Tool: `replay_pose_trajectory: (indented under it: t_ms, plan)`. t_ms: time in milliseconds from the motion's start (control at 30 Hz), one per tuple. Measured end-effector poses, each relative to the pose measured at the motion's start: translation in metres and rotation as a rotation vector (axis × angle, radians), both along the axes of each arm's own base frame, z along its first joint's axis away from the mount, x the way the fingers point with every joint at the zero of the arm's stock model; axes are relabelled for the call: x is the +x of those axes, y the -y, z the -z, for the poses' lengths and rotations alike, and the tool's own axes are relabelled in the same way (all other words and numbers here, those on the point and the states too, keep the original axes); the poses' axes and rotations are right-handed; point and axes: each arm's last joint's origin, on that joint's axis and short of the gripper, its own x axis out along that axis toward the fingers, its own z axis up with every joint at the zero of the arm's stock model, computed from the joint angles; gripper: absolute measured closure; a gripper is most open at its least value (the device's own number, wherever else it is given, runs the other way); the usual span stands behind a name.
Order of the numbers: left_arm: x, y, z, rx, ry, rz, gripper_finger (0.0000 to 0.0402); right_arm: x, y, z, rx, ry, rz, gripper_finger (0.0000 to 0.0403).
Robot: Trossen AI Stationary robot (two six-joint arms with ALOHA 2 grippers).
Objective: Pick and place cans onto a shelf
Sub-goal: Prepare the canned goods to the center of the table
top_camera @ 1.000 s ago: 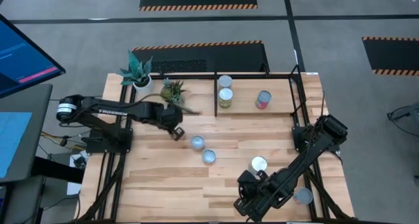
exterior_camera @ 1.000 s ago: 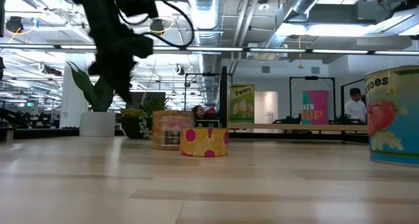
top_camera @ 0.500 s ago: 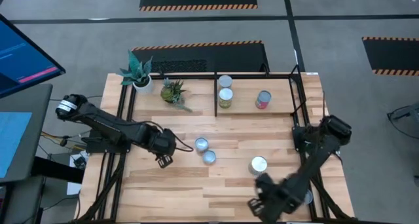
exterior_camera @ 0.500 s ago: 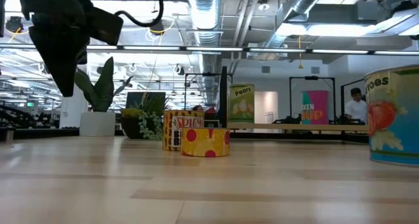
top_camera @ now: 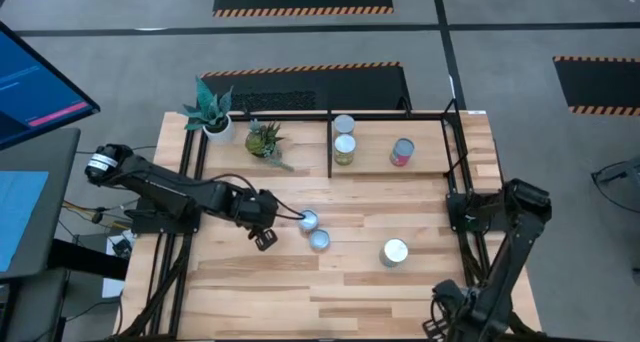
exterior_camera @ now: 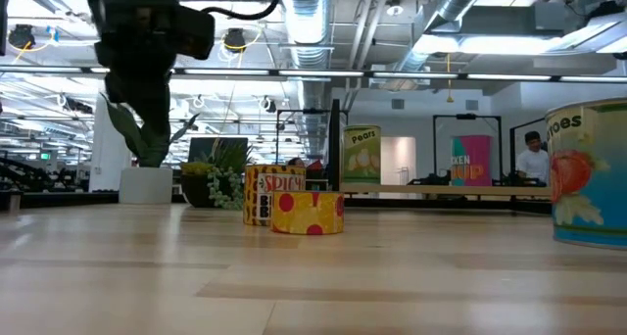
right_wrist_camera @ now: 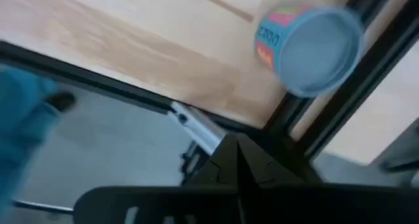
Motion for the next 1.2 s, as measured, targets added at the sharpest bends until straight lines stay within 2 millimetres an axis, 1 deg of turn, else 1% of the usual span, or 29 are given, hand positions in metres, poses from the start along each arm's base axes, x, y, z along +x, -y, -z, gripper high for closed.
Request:
replay_pose_trajectory:
  t_ms: [67,200,300,433,533,633,833,967,1067,1200]
  plan:
    - [0.002,-0.002,-0.001,-0.004,0.019,-0.007,0.0401,0.002,0.003,0.006,0.046,-0.064,-0.073,0.0397]
    - [0.003,-0.004,-0.001,-0.001,0.024,-0.006,0.0401,0.006,0.013,0.027,0.105,-0.159,-0.174,0.0398]
    - [0.003,-0.004,-0.001,-0.001,0.024,-0.006,0.0401,0.008,0.024,0.040,0.099,-0.215,-0.190,0.0397]
    - [0.003,-0.004,-0.001,0.000,0.024,-0.005,0.0401,0.011,0.032,0.051,0.124,-0.260,-0.216,0.0398]
    - [0.003,-0.004,-0.001,0.009,0.025,-0.001,0.0401,0.011,0.031,0.056,0.180,-0.278,-0.228,0.0399]
    - [0.003,-0.004,-0.001,0.022,0.027,-0.002,0.0401,0.009,0.031,0.055,0.181,-0.300,-0.218,0.0398]
    - [0.003,-0.004,-0.001,0.036,0.029,-0.004,0.0401,0.001,0.020,0.057,0.212,-0.306,-0.200,0.0399]
    - [0.003,-0.004,-0.001,0.036,0.030,-0.004,0.0401,-0.002,0.019,0.059,0.215,-0.320,-0.204,0.0400]
    - [0.003,-0.005,-0.001,0.045,0.031,-0.001,0.0401,-0.006,0.023,0.068,0.210,-0.352,-0.199,0.0400]
    - [0.003,-0.005,-0.001,0.051,0.030,0.009,0.0401,-0.009,0.030,0.085,0.246,-0.375,-0.220,0.0398]
